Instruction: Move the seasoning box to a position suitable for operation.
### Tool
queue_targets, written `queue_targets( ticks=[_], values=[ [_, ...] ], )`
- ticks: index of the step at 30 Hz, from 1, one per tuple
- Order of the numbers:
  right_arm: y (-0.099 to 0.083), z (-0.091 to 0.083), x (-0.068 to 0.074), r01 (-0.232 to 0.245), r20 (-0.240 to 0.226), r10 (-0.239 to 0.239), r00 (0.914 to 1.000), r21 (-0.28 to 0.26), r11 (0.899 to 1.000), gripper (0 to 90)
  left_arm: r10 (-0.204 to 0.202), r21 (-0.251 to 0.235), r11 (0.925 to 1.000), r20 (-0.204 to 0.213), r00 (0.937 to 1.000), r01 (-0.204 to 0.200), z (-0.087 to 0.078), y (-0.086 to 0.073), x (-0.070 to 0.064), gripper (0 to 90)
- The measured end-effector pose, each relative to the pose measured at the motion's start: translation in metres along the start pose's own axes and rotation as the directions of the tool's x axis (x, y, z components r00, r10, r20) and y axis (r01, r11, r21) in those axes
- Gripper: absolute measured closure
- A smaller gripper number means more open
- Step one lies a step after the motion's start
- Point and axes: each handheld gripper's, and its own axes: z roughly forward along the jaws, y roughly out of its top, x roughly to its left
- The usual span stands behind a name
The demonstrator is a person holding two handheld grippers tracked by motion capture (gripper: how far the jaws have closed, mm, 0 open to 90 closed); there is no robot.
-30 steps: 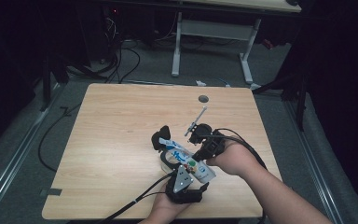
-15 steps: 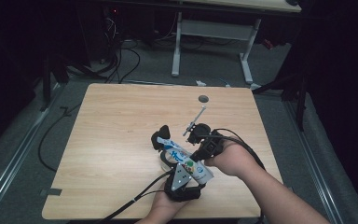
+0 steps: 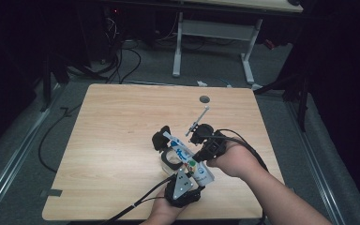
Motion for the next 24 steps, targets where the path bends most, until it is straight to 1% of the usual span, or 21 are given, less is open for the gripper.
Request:
queue_targets(
  ticks=[4,11,15,21,24],
  values=[
    [0.0003,0.0012,0.0003,0.001,0.002,-0.001,1.0000,0.001,1.000,90.0,0.005,-0.004,1.0000,0.004,1.0000,-0.004,-0.0025,-0.0004,-0.0032,52.2],
    [0.0029,0.0022,0.0016,-0.002,0.008,0.002,1.0000,0.004,1.000,90.0,-0.001,-0.006,1.0000,-0.001,1.0000,0.001,-0.0032,0.0001,-0.0050,52.8],
    [0.0046,0.0027,0.0020,0.002,0.017,-0.002,0.9999,0.006,1.000,90.0,0.017,-0.012,0.9998,-0.019,0.9997,-0.017,-0.0040,-0.0008,-0.0057,53.0],
    [0.0081,0.0050,0.0032,0.017,0.030,-0.018,0.9994,0.016,1.000,90.0,0.014,-0.011,0.9998,-0.034,0.9993,-0.015,-0.0046,-0.0009,-0.0049,53.0],
    [0.0096,0.0058,0.0039,0.017,0.033,-0.018,0.9993,0.019,1.000,90.0,0.014,-0.007,0.9999,-0.039,0.9991,-0.014,-0.0054,-0.0004,-0.0046,53.1]
  ],
)
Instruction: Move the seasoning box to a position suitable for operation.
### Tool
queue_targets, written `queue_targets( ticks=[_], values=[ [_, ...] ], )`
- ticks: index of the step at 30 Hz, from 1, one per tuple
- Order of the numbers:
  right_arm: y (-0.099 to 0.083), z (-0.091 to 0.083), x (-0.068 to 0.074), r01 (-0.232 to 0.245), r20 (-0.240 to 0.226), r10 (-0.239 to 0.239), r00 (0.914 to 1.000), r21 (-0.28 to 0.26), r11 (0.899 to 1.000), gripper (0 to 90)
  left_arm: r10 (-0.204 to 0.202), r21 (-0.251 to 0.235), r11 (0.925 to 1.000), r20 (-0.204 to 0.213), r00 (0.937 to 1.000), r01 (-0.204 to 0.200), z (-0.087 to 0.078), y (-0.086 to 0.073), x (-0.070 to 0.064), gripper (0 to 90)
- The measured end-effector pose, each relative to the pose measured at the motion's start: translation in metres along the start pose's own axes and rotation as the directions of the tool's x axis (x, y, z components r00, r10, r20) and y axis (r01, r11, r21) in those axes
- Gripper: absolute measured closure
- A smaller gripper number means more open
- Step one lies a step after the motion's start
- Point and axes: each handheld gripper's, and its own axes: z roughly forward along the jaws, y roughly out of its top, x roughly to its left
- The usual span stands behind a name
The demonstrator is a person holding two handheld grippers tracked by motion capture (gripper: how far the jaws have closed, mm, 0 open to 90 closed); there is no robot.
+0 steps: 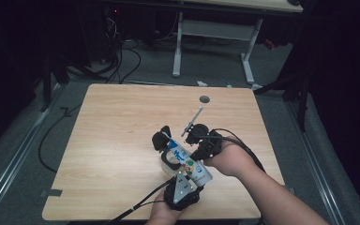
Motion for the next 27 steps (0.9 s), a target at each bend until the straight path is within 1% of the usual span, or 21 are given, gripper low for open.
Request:
queue_targets(
  ticks=[2,7,12,14,22,27],
  values=[
    [0.0009,0.0006,-0.0004,0.005,0.003,-0.005,1.0000,0.000,1.000,90.0,0.005,0.001,1.0000,-0.003,1.0000,-0.005,-0.0004,0.0002,0.0004,53.1],
    [0.0021,0.0016,0.0005,-0.001,0.013,0.001,0.9999,0.003,1.000,90.0,0.007,0.004,1.0000,-0.011,0.9999,-0.007,-0.0007,0.0000,0.0004,53.3],
    [0.0020,0.0033,0.0012,-0.004,0.014,0.004,0.9999,-0.001,1.000,90.0,0.003,0.010,0.9999,-0.014,0.9999,-0.002,-0.0011,-0.0004,-0.0002,53.4],
    [0.0017,0.0037,0.0007,-0.005,0.009,0.005,0.9999,-0.004,1.000,90.0,0.004,0.008,1.0000,-0.012,0.9999,-0.004,-0.0014,-0.0006,-0.0012,53.5],
    [0.0020,0.0030,-0.0011,-0.010,-0.007,0.010,0.9999,0.014,1.000,90.0,0.006,0.008,1.0000,-0.007,1.0000,-0.006,-0.0013,-0.0019,-0.0040,53.7],
    [0.0026,0.0044,-0.0026,-0.023,-0.014,0.024,0.9996,0.024,0.999,90.0,0.008,0.008,0.9999,-0.010,0.9999,-0.008,-0.0008,-0.0031,-0.0050,53.9]
  ],
)
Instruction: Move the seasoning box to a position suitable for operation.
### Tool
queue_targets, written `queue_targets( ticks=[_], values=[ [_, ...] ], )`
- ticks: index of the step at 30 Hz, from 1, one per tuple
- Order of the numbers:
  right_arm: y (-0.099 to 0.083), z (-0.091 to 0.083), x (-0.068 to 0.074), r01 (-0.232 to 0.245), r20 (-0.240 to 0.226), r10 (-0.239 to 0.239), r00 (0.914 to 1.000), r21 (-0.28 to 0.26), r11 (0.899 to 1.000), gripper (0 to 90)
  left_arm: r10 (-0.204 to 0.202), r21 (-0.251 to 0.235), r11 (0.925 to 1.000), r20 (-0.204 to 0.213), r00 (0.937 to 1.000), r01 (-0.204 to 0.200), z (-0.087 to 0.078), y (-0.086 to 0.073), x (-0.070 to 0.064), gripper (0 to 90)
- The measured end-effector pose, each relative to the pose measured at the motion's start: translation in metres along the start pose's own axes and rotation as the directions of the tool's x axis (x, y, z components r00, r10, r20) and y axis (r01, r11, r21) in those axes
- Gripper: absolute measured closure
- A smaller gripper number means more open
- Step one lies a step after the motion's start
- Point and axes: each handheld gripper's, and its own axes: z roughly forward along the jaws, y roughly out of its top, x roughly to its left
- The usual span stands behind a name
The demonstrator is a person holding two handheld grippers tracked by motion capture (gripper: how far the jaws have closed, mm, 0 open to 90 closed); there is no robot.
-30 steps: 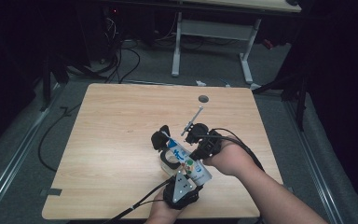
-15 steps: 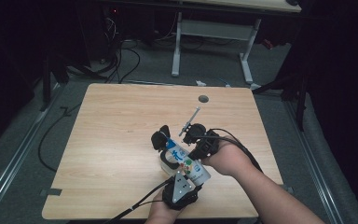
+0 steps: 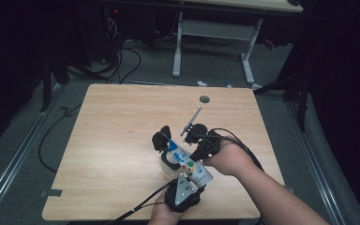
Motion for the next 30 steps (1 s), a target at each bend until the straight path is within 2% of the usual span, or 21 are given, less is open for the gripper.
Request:
queue_targets(
  ticks=[8,19,30],
  values=[
    [0.0010,-0.0007,-0.0020,-0.021,0.000,0.021,0.9998,0.003,1.000,90.0,-0.003,-0.002,1.0000,-0.002,1.0000,0.003,0.0017,0.0015,-0.0003,54.1],
    [0.0015,-0.0014,-0.0031,-0.021,-0.003,0.021,0.9998,-0.005,1.000,89.8,-0.010,-0.004,0.9999,0.002,0.9999,0.010,0.0023,0.0027,-0.0017,54.2],
    [0.0045,-0.0017,0.0007,-0.012,0.025,0.012,0.9996,-0.001,1.000,89.7,-0.011,-0.006,0.9999,-0.007,0.9999,0.010,0.0025,0.0041,-0.0008,54.3]
  ],
)
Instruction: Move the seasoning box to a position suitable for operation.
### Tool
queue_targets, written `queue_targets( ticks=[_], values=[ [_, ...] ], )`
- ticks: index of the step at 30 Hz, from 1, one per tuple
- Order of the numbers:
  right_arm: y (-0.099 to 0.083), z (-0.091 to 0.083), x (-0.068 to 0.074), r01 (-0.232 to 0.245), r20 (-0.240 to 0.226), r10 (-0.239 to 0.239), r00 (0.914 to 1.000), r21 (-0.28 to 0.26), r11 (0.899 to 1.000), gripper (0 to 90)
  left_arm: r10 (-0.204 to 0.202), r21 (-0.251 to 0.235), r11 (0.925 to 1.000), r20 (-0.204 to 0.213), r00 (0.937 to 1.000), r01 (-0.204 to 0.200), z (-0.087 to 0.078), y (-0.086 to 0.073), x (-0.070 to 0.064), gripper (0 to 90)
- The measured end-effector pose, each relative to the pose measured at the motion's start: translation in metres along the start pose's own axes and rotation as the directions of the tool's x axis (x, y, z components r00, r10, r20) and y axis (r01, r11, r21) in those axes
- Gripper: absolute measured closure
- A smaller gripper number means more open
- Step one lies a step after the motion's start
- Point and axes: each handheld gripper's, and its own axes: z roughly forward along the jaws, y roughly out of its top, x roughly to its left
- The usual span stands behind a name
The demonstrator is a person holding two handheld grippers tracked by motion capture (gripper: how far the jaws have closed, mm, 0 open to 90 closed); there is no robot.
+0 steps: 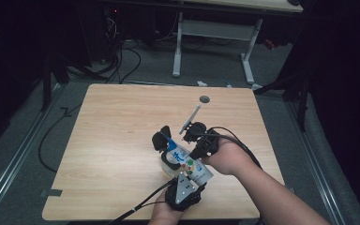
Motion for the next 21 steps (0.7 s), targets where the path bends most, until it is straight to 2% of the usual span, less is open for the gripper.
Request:
queue_targets(
  ticks=[9,21],
  values=[
    [0.0030,-0.0012,0.0009,-0.003,0.008,0.003,1.0000,0.004,1.000,89.7,-0.006,-0.006,1.0000,-0.001,1.0000,0.006,0.0005,0.0022,-0.0001,54.3],
    [0.0011,-0.0003,-0.0023,-0.023,-0.017,0.023,0.9996,-0.001,1.000,89.8,-0.003,-0.001,1.0000,0.002,1.0000,0.003,-0.0001,0.0009,-0.0014,54.4]
  ],
)
